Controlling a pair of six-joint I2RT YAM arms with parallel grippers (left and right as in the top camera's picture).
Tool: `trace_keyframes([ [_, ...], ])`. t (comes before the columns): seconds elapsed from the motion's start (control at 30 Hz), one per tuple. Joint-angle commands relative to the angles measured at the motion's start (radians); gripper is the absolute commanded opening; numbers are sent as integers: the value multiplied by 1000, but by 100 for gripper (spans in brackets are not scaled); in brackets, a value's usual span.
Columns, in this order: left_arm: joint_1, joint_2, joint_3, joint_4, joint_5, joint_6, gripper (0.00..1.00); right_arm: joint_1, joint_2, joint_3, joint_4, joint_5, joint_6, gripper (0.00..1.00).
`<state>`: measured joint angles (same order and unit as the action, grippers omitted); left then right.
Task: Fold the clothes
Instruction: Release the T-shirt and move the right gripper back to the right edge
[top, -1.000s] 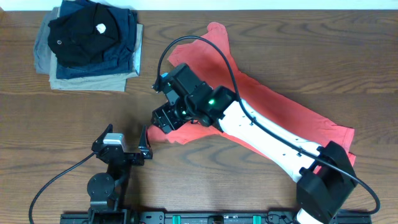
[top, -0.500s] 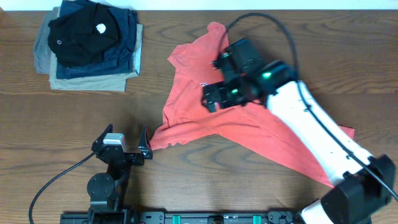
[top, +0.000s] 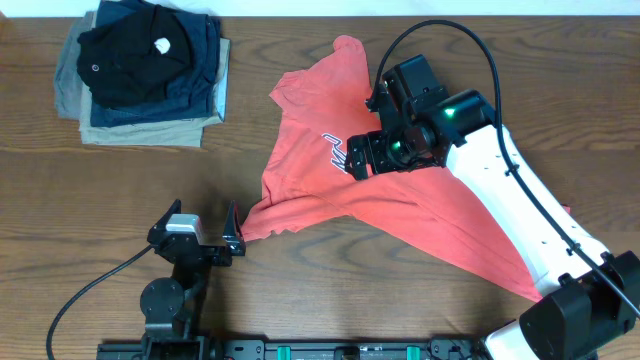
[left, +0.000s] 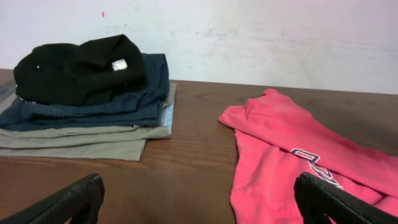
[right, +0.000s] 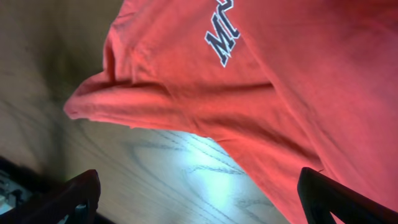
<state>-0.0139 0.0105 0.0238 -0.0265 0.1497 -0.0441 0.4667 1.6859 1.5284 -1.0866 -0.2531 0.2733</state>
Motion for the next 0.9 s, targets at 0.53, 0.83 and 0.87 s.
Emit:
trace_keyframes([
  [0.53, 4, -5, -20, -29, 10, 14, 98, -167, -1, 14, -245, 631, 422, 99],
  [0.83, 4, -5, -20, -29, 10, 14, 98, -450, -1, 12, -301, 581, 430, 99],
  [0.87, 4, -5, -20, -29, 10, 14, 98, -473, -1, 12, -306, 566, 430, 99],
])
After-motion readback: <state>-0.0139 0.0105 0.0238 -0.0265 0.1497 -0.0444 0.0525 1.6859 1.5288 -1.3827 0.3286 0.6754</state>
